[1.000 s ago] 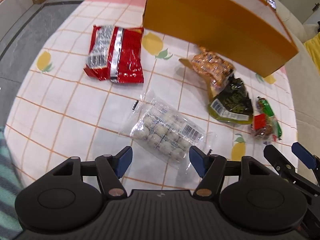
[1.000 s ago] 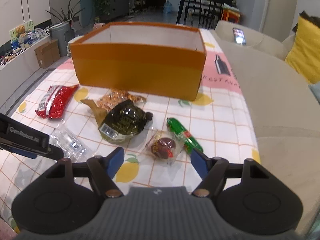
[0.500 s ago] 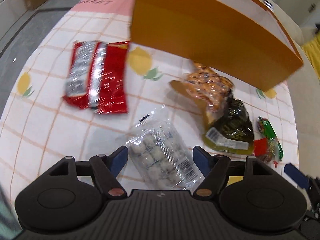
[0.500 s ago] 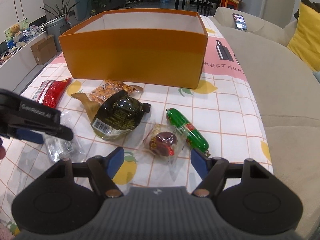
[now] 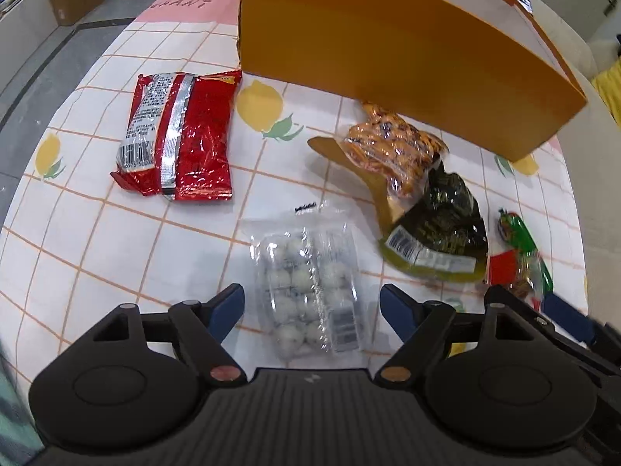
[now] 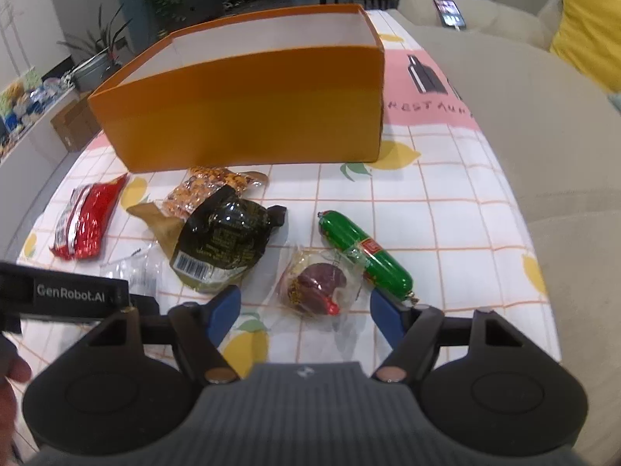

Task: Organize snacks
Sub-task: 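Grasp the clear white-ball pack with the left tool while the right tool grasps the wrapped candy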

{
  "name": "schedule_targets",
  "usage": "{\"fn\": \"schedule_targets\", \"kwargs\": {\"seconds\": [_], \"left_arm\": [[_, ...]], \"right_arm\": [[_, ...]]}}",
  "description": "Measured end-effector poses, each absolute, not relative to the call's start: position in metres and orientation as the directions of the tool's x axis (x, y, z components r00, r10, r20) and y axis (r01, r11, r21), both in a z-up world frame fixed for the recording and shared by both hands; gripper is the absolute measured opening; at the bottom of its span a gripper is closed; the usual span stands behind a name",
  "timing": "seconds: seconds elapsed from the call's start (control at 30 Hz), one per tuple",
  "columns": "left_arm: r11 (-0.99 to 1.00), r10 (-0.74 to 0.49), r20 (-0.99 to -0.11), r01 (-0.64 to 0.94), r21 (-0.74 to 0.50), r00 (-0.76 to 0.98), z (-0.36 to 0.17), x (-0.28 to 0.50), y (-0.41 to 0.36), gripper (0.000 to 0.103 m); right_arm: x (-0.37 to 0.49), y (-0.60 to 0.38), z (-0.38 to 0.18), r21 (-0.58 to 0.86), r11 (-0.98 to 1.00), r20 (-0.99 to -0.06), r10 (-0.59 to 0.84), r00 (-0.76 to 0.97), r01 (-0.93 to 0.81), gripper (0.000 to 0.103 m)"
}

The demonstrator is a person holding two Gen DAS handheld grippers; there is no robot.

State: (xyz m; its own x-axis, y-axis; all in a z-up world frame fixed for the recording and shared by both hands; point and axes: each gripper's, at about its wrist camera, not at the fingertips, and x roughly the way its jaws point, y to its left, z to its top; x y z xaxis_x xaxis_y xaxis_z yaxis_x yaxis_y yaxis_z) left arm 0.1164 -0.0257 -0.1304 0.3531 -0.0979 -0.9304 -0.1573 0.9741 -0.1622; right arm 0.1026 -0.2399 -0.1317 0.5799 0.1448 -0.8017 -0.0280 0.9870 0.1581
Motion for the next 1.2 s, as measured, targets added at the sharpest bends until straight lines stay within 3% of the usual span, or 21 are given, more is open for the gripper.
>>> {"fn": "schedule_targets", "kwargs": {"seconds": [0.27, 0.47, 0.57, 0.7, 0.83, 1.2], "left_arm": [[0.997, 0.038, -0.936, -0.072, 0.014, 0.351, -0.138, 0.12, -0.051, 0.096], [0.999, 0.033, -0.919, -0.05, 0.015, 0.392, -0.14, 0.112, -0.045, 0.099], [0.999, 0.027, -0.912, -0.04, 0.012, 0.409, -0.14, 0.106, -0.039, 0.098], [1.0, 0.015, -0.904, -0.028, 0.003, 0.427, -0.139, 0.102, -0.037, 0.09], [1.0, 0.003, -0.892, 0.001, 0.004, 0.452, -0.136, 0.1, -0.039, 0.072], [0.998, -0.041, -0.876, 0.052, -0.019, 0.481, -0.134, 0.09, -0.035, 0.065]], "right_arm": [[0.121, -0.251, -0.143, 0.205, 0.977, -0.818, 0.139, 0.558, 0.057, 0.07], [0.118, -0.245, -0.149, 0.148, 0.989, -0.832, 0.118, 0.542, 0.013, 0.047], [0.114, -0.24, -0.15, 0.112, 0.994, -0.832, 0.104, 0.544, -0.018, 0.046], [0.111, -0.24, -0.151, 0.106, 0.994, -0.827, 0.104, 0.552, -0.028, 0.047], [0.11, -0.24, -0.147, 0.068, 0.997, -0.807, 0.08, 0.585, -0.043, 0.053], [0.102, -0.233, -0.145, 0.033, 0.995, -0.803, 0.083, 0.59, -0.095, 0.044]]}}
